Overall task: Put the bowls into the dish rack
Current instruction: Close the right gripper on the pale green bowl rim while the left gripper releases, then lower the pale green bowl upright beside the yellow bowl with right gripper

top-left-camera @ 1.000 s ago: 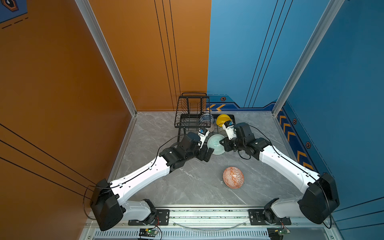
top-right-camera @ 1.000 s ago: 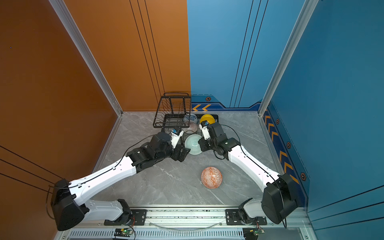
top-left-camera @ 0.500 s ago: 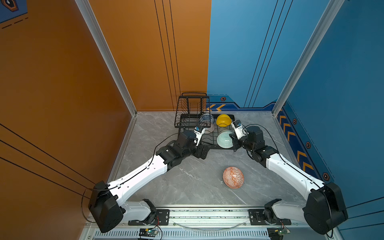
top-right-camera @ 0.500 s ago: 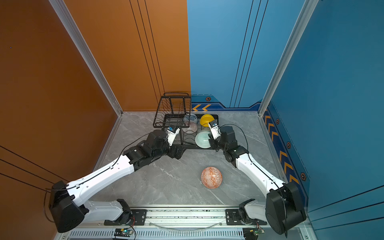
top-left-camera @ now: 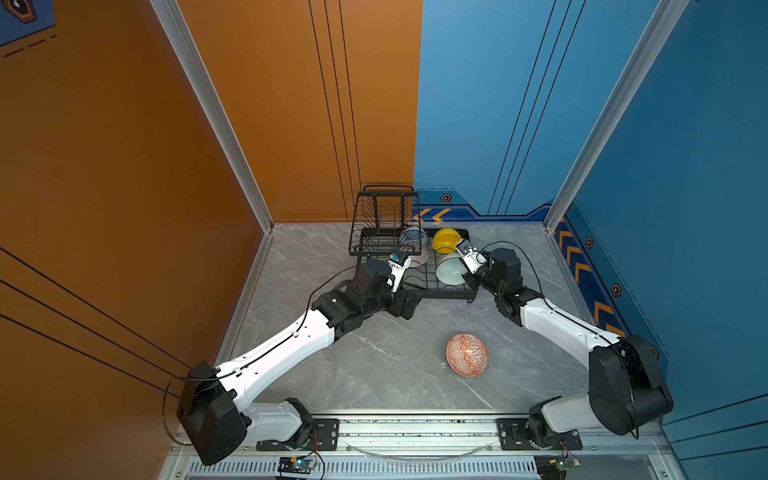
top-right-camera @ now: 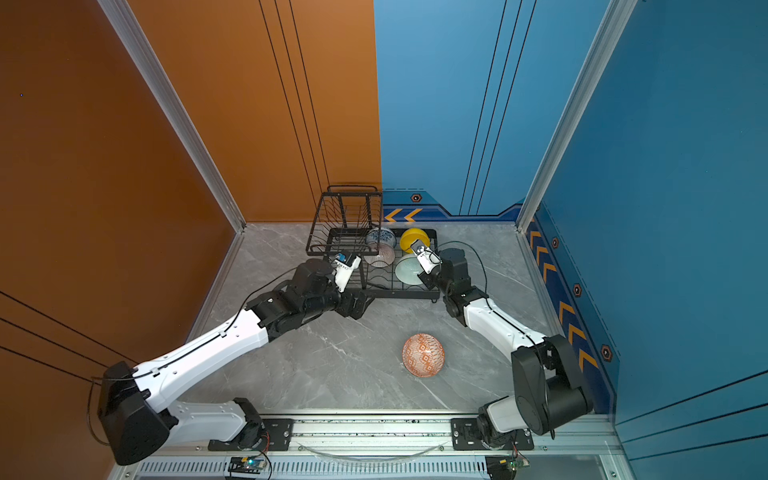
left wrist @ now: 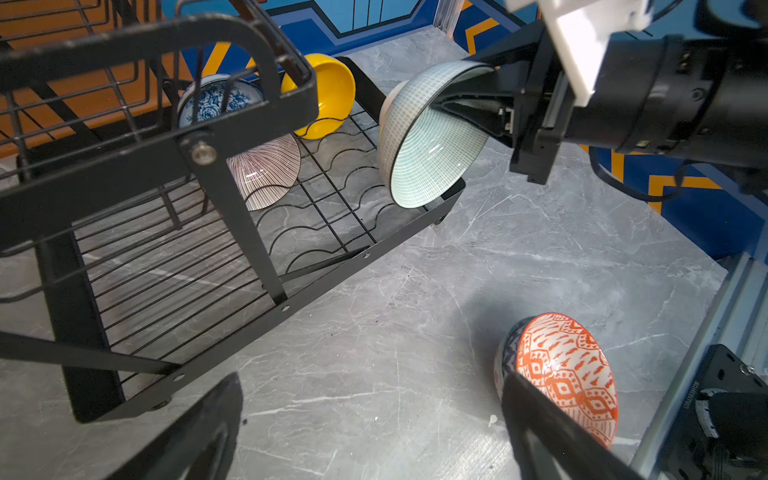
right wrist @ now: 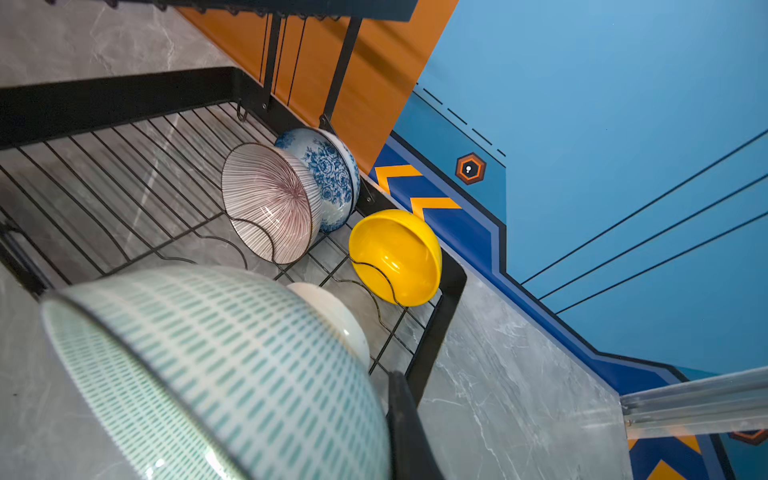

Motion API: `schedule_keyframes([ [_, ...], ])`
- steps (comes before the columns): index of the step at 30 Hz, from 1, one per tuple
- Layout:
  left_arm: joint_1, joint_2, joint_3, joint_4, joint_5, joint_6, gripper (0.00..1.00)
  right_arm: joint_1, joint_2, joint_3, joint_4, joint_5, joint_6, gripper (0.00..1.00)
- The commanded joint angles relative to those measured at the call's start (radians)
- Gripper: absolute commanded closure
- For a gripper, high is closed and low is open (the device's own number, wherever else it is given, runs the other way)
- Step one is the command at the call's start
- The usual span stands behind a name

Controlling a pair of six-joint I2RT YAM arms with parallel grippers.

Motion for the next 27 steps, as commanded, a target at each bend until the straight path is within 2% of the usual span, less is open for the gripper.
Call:
schedule_keyframes([
  [1, 0.009, -0.003, 0.006, 0.014, 0.024, -0.004, 0.02, -0.006, 0.033, 0.053, 0.173, 0.005, -0.123, 1.0],
  [20, 0.022, -0.003, 0.013, -0.005, 0.035, 0.001, 0.02, 0.049, 0.306, 0.164, 0.429, 0.29, -0.621, 1.0],
  [27, 0.029, -0.009, 0.01, -0.013, 0.031, 0.002, 0.02, 0.051, 0.389, 0.206, 0.515, 0.346, -0.703, 1.0],
])
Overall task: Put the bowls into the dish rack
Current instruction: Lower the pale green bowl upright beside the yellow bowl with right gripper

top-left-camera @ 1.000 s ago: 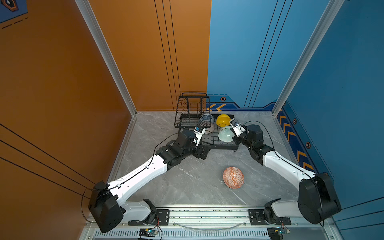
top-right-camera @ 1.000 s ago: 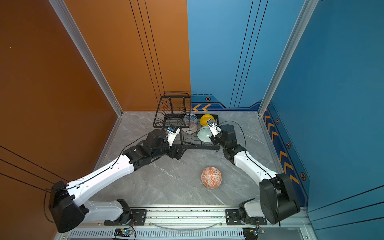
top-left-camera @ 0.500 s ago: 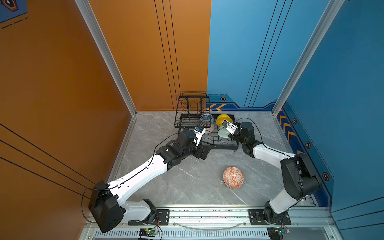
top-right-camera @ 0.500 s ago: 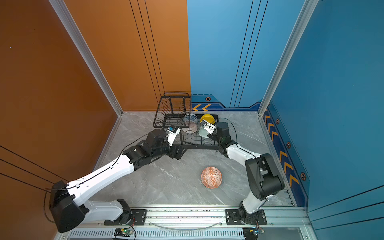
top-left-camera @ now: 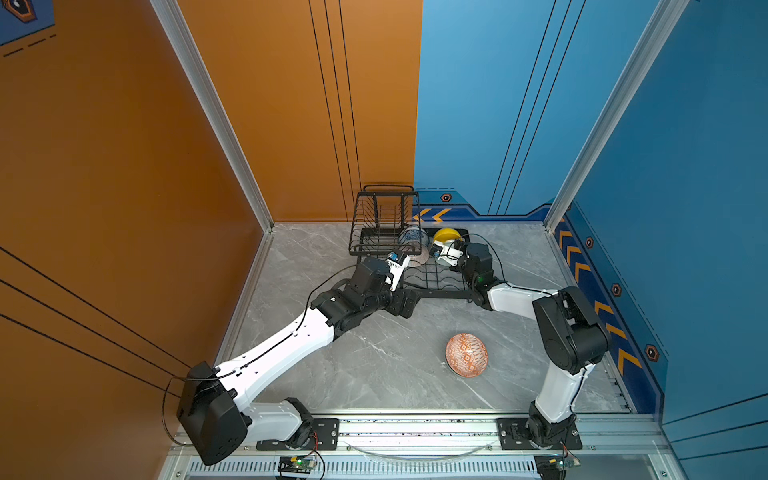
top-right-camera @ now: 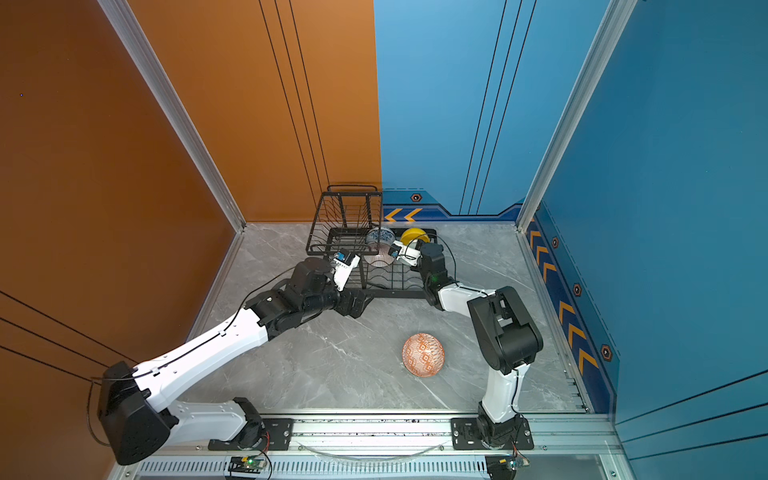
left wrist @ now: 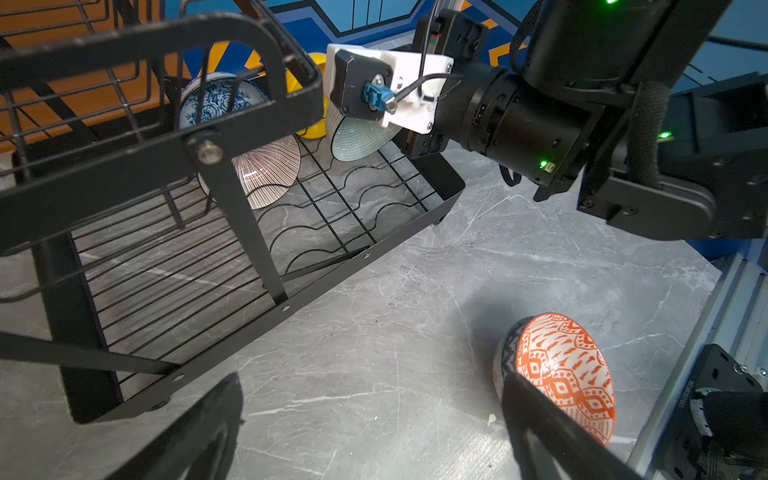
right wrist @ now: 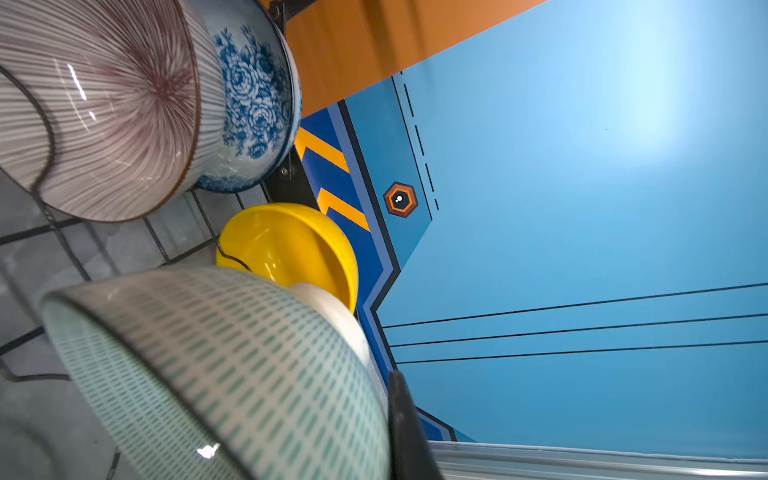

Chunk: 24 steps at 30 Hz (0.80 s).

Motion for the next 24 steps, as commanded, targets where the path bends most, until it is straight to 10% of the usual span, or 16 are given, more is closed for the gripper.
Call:
schedule_keyframes([
  [1, 0.012, -0.009, 0.012, -0.015, 0.012, 0.002, 0.02, 0.002, 0.013, 0.058, 0.132, 0.059, -0.063, 1.0],
  [24, 0.017, 0.0, 0.008, -0.025, 0.021, 0.001, 0.02, -0.006, 0.156, 0.101, 0.318, 0.093, -0.229, 1.0],
])
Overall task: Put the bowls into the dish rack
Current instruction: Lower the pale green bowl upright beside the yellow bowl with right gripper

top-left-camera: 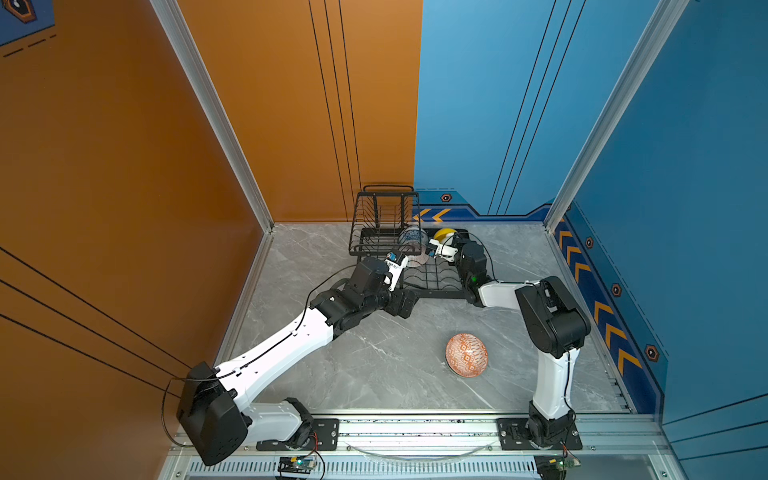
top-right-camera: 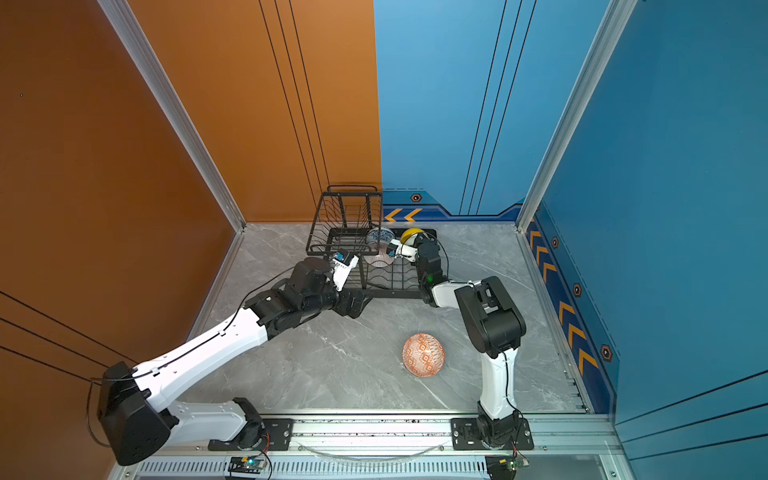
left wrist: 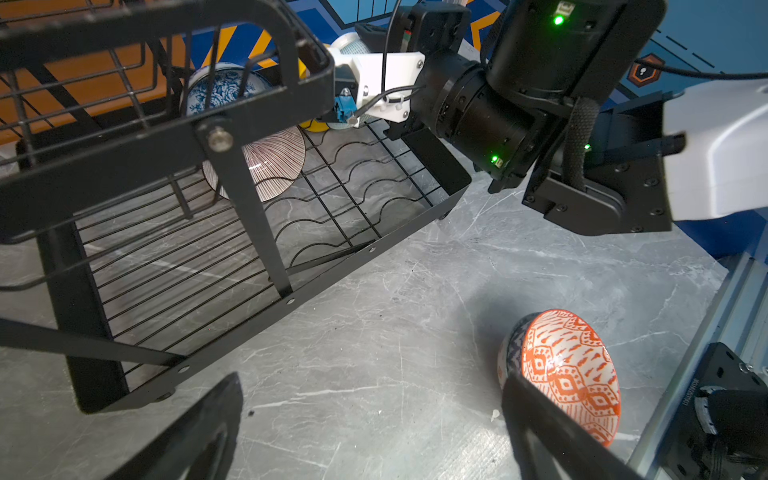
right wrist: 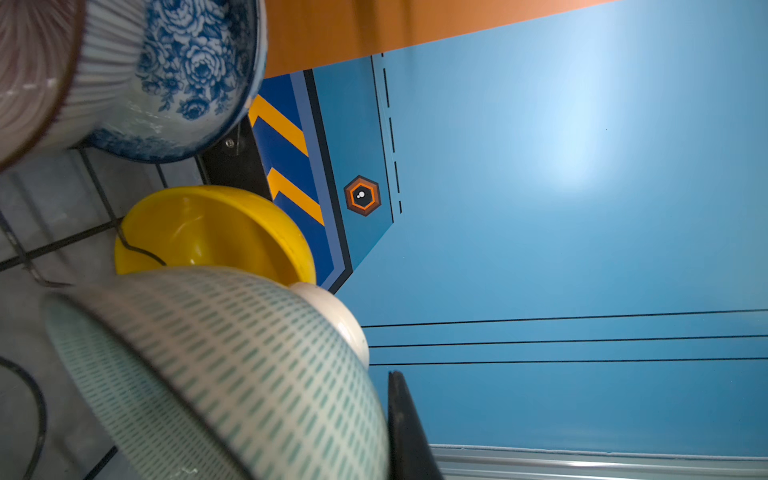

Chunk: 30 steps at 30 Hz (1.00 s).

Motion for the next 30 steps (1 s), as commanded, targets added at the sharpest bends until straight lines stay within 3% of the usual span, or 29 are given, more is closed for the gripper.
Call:
schedule_keyframes([
  [1, 0.011, -0.003, 0.006, -0.009, 0.018, 0.003, 0.02, -0.003, 0.013, 0.024, 0.118, 0.027, -0.018, 1.0],
  [30, 0.03, -0.017, -0.006, -0.02, 0.02, 0.0, 0.02, 0.008, 0.158, 0.06, 0.208, 0.039, -0.023, 1.0],
])
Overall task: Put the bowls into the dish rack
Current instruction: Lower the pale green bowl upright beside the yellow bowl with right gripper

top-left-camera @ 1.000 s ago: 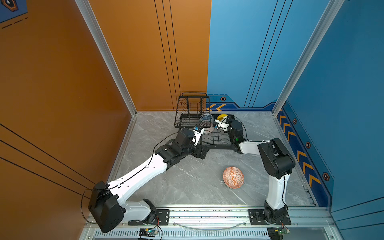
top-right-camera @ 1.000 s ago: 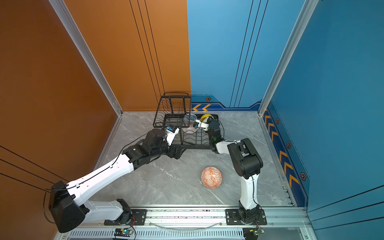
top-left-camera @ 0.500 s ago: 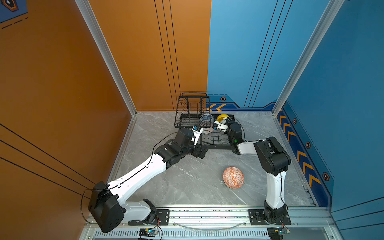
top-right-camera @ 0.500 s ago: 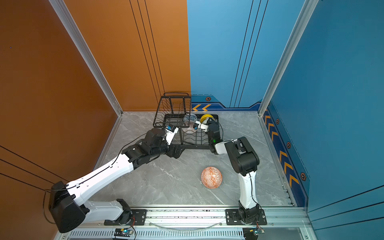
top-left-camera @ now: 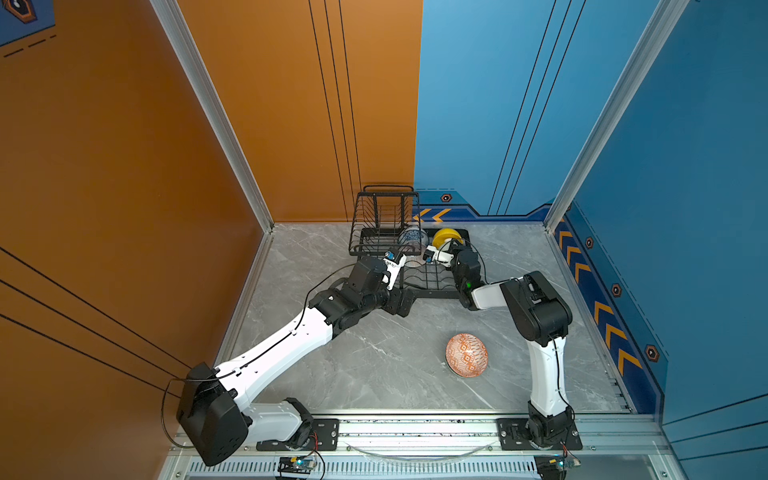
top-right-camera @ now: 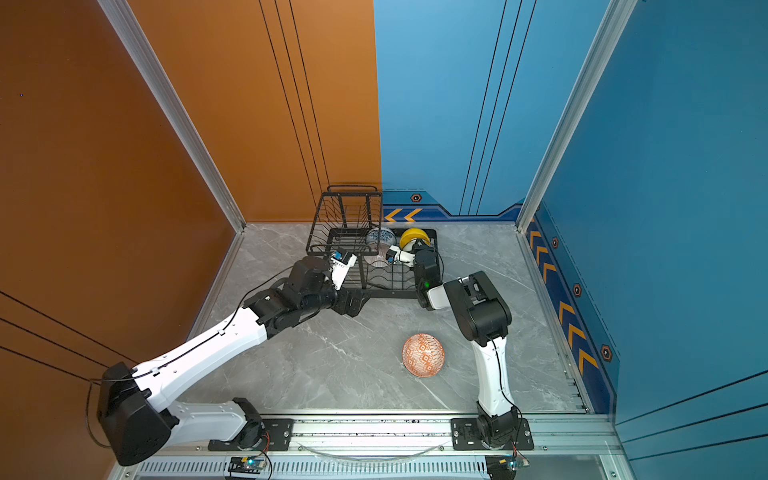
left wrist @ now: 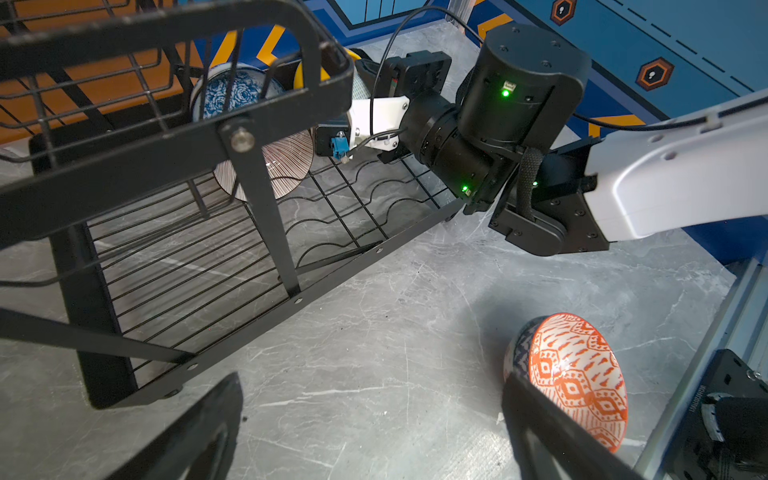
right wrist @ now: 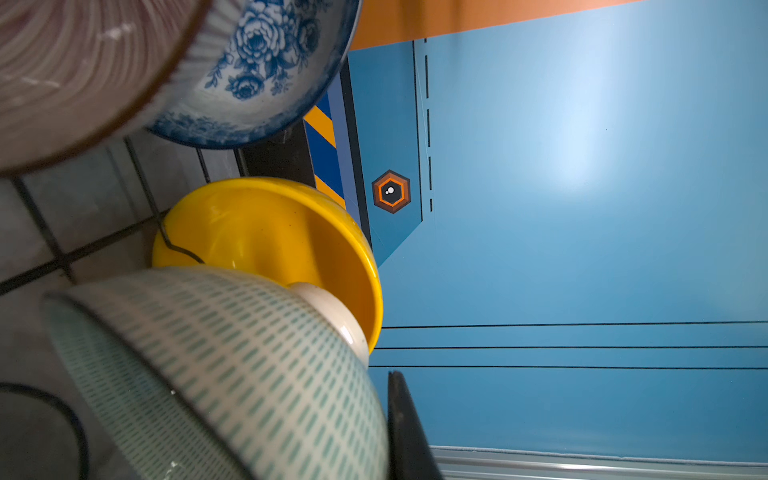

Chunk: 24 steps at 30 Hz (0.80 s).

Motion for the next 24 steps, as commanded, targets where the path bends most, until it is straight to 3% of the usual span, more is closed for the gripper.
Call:
schedule_keyframes([
  [1, 0.012, -0.02, -0.006, -0.017, 0.017, 0.0, 0.02, 0.007, 0.012, 0.039, 0.082, 0.013, 0.014, 1.0],
  [6, 0.015, -0.024, -0.011, -0.018, 0.017, -0.001, 0.02, 0.01, 0.008, 0.035, 0.058, -0.004, 0.022, 1.0],
  [24, 0.021, -0.024, -0.011, -0.019, 0.025, 0.0, 0.02, 0.008, -0.069, 0.064, -0.294, -0.053, 0.089, 1.0],
])
